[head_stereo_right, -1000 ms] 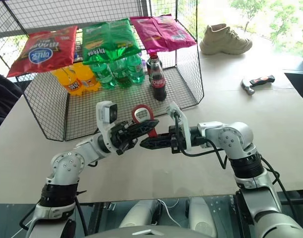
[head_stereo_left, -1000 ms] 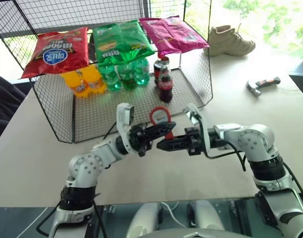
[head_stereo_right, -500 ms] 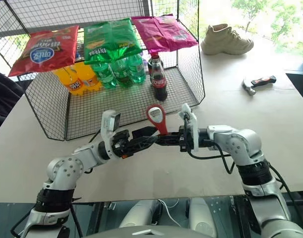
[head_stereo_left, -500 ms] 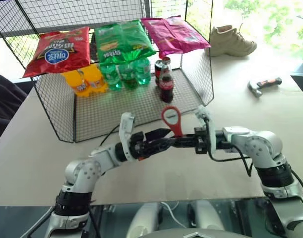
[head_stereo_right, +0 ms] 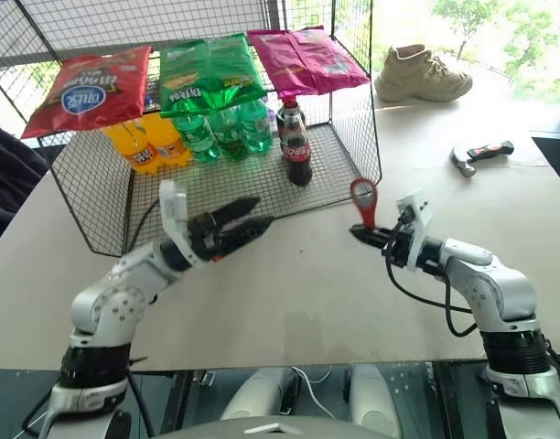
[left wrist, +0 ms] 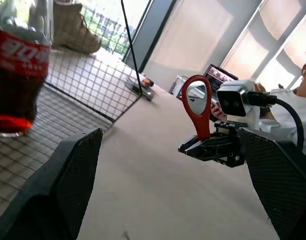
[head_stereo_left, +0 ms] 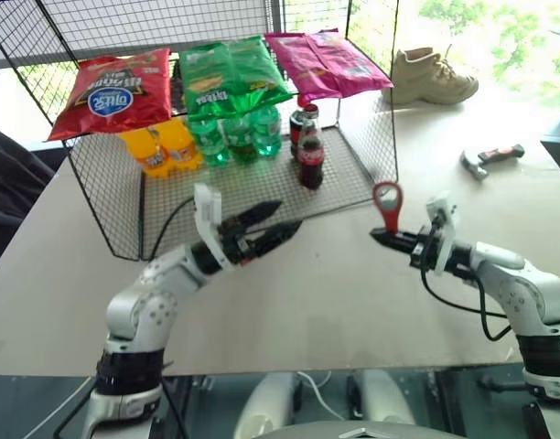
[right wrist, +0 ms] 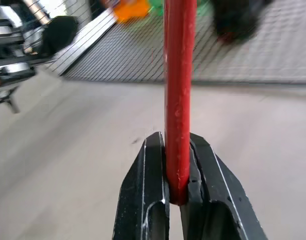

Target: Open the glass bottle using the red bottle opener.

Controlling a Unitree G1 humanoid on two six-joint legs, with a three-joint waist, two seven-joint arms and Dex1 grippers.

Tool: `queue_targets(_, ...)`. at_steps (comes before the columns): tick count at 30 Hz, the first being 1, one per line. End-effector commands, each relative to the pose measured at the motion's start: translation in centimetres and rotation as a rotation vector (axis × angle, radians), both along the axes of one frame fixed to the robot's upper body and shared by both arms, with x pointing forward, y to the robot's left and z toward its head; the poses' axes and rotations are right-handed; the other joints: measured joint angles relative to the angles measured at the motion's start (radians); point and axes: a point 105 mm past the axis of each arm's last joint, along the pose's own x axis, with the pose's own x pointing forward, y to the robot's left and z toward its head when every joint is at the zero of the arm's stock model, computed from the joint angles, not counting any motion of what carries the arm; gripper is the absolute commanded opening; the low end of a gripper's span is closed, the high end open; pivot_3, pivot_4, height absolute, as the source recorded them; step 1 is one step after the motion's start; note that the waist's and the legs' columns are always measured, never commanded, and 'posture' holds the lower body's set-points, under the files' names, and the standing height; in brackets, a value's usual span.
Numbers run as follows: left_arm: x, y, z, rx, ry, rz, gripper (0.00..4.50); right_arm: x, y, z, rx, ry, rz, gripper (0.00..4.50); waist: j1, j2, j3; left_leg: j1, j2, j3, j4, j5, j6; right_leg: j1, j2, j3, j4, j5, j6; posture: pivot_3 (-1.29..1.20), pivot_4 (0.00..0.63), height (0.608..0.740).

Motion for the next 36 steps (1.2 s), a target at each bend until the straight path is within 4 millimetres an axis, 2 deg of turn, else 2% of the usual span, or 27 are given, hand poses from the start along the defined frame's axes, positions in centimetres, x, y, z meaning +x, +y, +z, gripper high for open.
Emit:
queue_targets(1, 1.8, 0.5, 2.0, 0.043, -0.138, 0.081, 4.48, 2.2, -1.7, 2.9, 0.03, -0.177, -0.157, 0.0, 0.0, 0.0, 0.0, 0.0, 0.0, 0.001, 0.0, 0.0, 0.0, 0.0, 0.0, 0.0, 0.0, 0.0, 0.0, 0.0, 0.15, 0.74)
queue_targets(3, 3.2, 0.2, 2.4, 0.093, -0.219, 0.13, 4.48, 3.2, -2.2, 4.2, 0.032, -0.269, -0.237, 0.0, 0.002, 0.0, 0.0, 0.0, 0.0, 0.001, 0.0, 0.0, 0.0, -0.001, 0.001, -0.002, 0.0, 0.0, 0.0, 0.0, 0.15, 0.74)
queue_targets(7, 5.3, -0.6, 2.3, 0.135, -0.291, 0.2, 4.48, 4.0, -2.3, 5.0, 0.002, -0.367, -0.306, 0.0, 0.008, 0.0, 0.0, 0.0, -0.001, 0.002, 0.0, 0.0, 0.0, -0.001, 0.001, -0.002, -0.001, 0.0, 0.0, 0.0, 0.15, 0.74)
queue_targets(13, 8.4, -1.4, 2.4, 0.142, -0.347, 0.317, 4.48, 4.3, -1.6, 5.2, 0.028, -0.408, -0.352, 0.0, 0.007, 0.0, 0.0, -0.002, -0.001, 0.002, 0.001, 0.0, 0.0, -0.002, 0.001, -0.002, 0.0, 0.0, 0.0, 0.0, 0.15, 0.74)
queue_targets(19, 11.4, -2.3, 2.2, 0.243, -0.417, 0.416, 4.48, 4.0, -1.1, 5.4, 0.03, -0.425, -0.351, 0.0, 0.007, 0.0, 0.0, -0.003, -0.001, 0.001, 0.002, 0.0, 0.0, -0.002, 0.001, -0.003, 0.0, 0.0, 0.0, 0.0, 0.15, 0.74)
queue_targets(26, 13.3, -3.7, 1.0, 0.319, -0.41, 0.423, 4.48, 3.7, -1.5, 6.2, 0.007, -0.497, -0.403, 0.0, 0.005, 0.0, 0.0, -0.003, -0.001, 0.001, 0.002, 0.0, 0.0, -0.002, 0.005, -0.003, 0.0, 0.0, 0.0, 0.0, 0.15, 0.74)
queue_targets(29, 13.8, -4.5, 0.7, 0.319, -0.394, 0.419, 4.48, 3.4, -1.1, 6.5, 0.006, -0.528, -0.415, 0.0, 0.006, 0.0, 0.0, -0.004, -0.001, 0.001, 0.003, 0.0, 0.0, -0.002, 0.005, -0.004, 0.001, 0.0, 0.0, 0.0, 0.15, 0.74)
queue_targets(33, 14.0, -4.6, 0.7, 0.319, -0.396, 0.42, 4.48, 3.3, -1.0, 6.4, 0.008, -0.531, -0.419, 0.0, 0.001, 0.0, 0.0, -0.005, -0.001, 0.001, 0.003, 0.0, 0.0, -0.004, 0.005, -0.003, 0.001, 0.0, 0.0, 0.0, 0.15, 0.74)
queue_targets(36, 14.7, -5.8, 0.7, 0.33, -0.361, 0.434, 4.48, 2.9, -0.4, 6.3, 0.018, -0.528, -0.426, 0.0, -0.003, 0.0, 0.0, -0.005, -0.001, 0.001, 0.003, 0.0, 0.0, -0.004, 0.005, -0.003, 0.001, 0.0, 0.0, 0.0, 0.15, 0.74)
